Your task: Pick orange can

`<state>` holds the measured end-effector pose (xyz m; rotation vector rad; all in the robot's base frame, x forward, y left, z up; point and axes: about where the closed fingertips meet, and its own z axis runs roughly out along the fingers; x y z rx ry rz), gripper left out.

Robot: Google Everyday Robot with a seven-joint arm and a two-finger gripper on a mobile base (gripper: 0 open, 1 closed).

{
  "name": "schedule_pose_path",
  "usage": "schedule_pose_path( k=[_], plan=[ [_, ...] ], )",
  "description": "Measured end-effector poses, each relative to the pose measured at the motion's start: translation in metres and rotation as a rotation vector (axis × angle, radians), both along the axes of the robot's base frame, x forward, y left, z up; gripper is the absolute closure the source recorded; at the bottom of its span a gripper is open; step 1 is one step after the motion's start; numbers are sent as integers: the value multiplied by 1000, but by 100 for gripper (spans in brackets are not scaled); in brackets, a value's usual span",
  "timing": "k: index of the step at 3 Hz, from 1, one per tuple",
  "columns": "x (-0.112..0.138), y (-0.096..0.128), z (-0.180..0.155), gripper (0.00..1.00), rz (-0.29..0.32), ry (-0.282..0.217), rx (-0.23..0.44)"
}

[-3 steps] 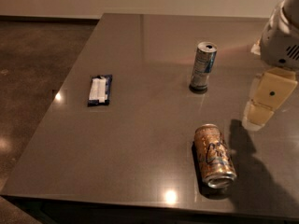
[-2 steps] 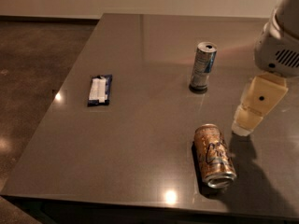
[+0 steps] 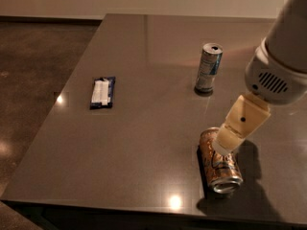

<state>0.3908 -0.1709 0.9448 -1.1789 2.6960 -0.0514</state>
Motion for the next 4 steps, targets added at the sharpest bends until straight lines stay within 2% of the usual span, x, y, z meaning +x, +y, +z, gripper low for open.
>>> schedule_pose_path(
  k=[1,2,3,4],
  plan=[
    [-10,10,-15,0,-118,34,-6],
    [-12,24,-30,0,-204,68,-22],
    [-10,30,-43,0,-297,91,-45],
    [-11,25,-57,0,-386,119,-50]
  ],
)
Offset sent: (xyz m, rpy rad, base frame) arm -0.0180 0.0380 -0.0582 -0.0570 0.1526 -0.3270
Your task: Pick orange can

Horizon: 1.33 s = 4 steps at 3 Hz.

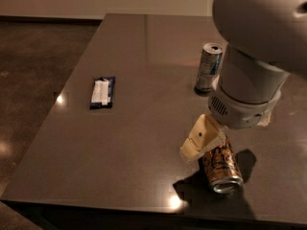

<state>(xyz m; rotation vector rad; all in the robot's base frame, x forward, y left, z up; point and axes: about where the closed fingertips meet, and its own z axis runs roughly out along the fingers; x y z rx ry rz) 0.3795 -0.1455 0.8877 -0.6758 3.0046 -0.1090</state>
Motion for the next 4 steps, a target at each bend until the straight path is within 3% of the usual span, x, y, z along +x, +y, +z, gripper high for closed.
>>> schedule_pose_path(
  k=[1,3,4],
  plan=[
    [-1,-10,-14,0,-83,26,6],
    [1,-11,-32,0,-154,73,-1],
    [0,-8,-38,17,-161,93,-2]
  ],
)
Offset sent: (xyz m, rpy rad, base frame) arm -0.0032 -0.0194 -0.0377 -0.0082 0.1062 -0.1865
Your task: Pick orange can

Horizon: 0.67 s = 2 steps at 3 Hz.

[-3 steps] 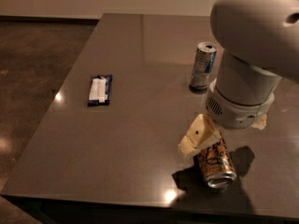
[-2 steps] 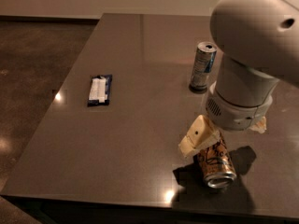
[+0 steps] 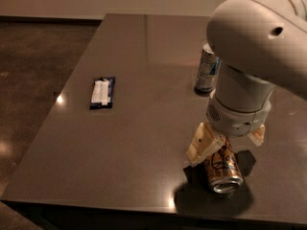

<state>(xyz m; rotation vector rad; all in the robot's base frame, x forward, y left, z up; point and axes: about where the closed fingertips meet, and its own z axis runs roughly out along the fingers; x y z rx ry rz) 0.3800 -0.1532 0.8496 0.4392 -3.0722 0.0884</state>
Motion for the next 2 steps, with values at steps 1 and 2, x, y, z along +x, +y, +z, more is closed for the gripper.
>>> schedule_pose_path(
  k=[1,2],
  plan=[
    [1,5,-4,40,10,15,5],
    [2,11,-2,64,40,24,21]
  ],
)
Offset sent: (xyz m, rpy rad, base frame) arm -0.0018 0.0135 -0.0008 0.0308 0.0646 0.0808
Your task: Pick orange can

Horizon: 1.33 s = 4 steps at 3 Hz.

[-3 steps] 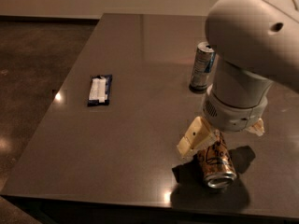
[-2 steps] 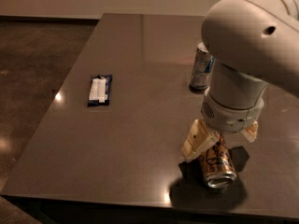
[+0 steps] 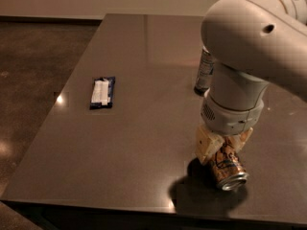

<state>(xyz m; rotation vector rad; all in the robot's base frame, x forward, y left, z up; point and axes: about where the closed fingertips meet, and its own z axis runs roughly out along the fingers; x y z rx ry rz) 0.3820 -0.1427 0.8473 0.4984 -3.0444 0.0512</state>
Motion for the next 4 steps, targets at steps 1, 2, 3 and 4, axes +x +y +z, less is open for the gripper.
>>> schedule_pose_path(
  k=[1,2,3,4],
  plan=[
    [6,5,13,87,63,-8,19],
    [17,13,34,100,150,-30,36],
    [29,21,60,100,217,-71,41],
    [41,27,86,100,266,-115,41]
  ],
)
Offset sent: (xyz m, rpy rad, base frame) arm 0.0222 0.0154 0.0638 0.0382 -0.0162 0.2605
